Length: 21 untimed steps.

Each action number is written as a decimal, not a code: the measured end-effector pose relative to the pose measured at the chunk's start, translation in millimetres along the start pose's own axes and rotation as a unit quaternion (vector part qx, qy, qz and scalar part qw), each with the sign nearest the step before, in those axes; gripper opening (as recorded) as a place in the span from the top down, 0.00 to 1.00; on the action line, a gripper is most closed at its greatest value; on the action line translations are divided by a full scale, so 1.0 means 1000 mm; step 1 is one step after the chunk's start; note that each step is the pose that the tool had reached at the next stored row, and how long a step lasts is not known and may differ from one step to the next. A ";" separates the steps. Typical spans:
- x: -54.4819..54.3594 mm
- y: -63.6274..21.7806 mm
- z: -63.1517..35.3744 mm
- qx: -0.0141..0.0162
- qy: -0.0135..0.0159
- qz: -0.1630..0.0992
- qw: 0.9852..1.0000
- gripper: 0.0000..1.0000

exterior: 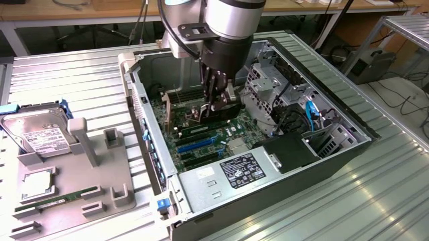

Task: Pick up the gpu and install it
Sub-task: 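Insert the gpu into the slot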

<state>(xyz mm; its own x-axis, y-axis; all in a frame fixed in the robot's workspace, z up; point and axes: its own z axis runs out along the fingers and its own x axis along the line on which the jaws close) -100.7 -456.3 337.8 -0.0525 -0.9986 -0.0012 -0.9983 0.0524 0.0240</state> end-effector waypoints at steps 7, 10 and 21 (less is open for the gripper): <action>0.000 0.0000 0.0008 0.000 0.000 0.000 1.000 0.74; 0.000 0.0000 0.0008 0.000 0.000 0.000 1.000 0.74; 0.012 0.0061 0.0511 0.000 0.000 -0.005 1.000 0.74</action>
<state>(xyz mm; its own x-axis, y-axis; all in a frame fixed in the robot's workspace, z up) -108.7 -467.9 286.9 -0.0430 -0.9991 -0.0012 -0.9988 0.0430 0.0242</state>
